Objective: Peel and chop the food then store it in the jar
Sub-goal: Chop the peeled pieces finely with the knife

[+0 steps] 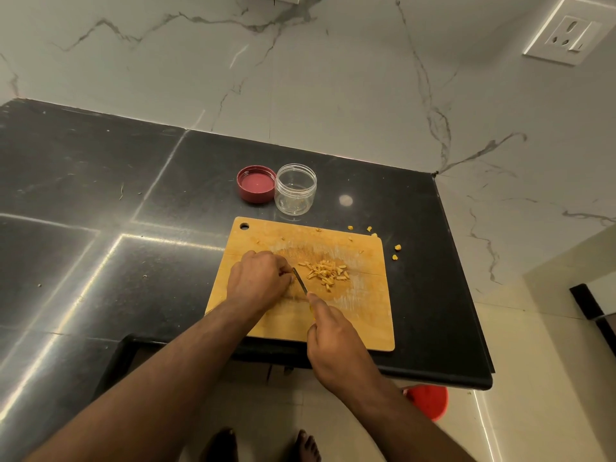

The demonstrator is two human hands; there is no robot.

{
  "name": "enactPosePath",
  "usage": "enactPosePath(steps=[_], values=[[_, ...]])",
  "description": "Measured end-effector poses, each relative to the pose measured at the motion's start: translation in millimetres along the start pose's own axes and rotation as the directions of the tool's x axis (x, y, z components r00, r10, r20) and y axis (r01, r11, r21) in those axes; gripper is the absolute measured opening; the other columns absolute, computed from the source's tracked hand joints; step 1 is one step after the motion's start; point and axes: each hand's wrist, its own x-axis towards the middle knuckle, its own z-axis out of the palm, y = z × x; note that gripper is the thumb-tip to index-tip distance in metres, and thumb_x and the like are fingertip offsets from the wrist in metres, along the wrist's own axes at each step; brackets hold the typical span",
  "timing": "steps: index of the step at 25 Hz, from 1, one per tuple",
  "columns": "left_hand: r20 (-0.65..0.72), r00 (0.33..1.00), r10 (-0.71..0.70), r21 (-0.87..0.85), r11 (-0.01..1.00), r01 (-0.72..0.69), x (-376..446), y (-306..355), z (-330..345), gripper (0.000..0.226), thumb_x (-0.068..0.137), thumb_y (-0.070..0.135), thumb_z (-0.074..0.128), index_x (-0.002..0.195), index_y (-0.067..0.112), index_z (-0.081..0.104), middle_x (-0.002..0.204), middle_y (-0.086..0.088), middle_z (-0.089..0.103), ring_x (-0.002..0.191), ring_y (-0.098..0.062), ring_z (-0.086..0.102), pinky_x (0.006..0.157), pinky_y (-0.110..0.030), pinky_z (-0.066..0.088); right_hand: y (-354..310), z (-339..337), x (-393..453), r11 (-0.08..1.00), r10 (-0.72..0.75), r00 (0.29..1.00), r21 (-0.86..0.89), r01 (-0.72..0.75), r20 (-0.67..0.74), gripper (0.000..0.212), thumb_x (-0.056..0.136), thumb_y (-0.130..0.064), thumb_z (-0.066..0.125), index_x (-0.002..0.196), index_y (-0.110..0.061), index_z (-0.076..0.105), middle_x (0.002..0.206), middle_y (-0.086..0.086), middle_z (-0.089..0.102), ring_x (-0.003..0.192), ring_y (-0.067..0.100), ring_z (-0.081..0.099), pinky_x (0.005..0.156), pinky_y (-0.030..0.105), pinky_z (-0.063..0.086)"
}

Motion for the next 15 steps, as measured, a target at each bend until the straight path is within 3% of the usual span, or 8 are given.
enactPosePath(steps=[4, 9, 15], values=[[-0.001, 1.000, -0.024, -0.007, 1.000, 0.024, 0.4, 0.3, 0.6, 0.020, 0.091, 0.039, 0.064, 0.106, 0.031, 0.077, 0.102, 0.011, 0.071, 0.099, -0.015, 0.055, 0.080, -0.037, 0.053, -6.2, -0.2, 4.6, 0.999, 0.001, 1.000, -0.050, 0.000, 0.021, 0.052, 0.103, -0.020, 0.030, 0.154, -0.026, 0.020, 0.132, 0.004, 0.049, 0.109, 0.019, 0.052, 0.092, 0.034, 0.047], [-0.015, 0.999, -0.030, -0.008, 1.000, 0.030, -1.3, 1.6, -0.6, 0.020, 0.091, 0.041, 0.065, 0.104, 0.030, 0.076, 0.102, 0.010, 0.071, 0.101, -0.015, 0.054, 0.080, -0.036, 0.052, -1.9, 0.5, -13.0, 0.999, 0.032, 0.999, -0.035, -0.030, 0.036, 0.054, 0.103, -0.021, 0.030, 0.155, -0.027, 0.018, 0.137, 0.002, 0.047, 0.115, 0.017, 0.051, 0.097, 0.034, 0.046], [-0.009, 1.000, -0.007, 0.002, 1.000, 0.007, -3.3, -0.6, 0.0, 0.026, 0.093, 0.038, 0.064, 0.116, 0.029, 0.073, 0.111, 0.009, 0.071, 0.106, -0.016, 0.053, 0.084, -0.037, 0.052, 3.4, -8.2, -21.3, 0.999, 0.015, 0.998, 0.047, -0.012, -0.061, 0.052, 0.104, -0.020, 0.035, 0.154, -0.027, 0.024, 0.140, -0.004, 0.046, 0.110, 0.001, 0.044, 0.095, 0.017, 0.039]])
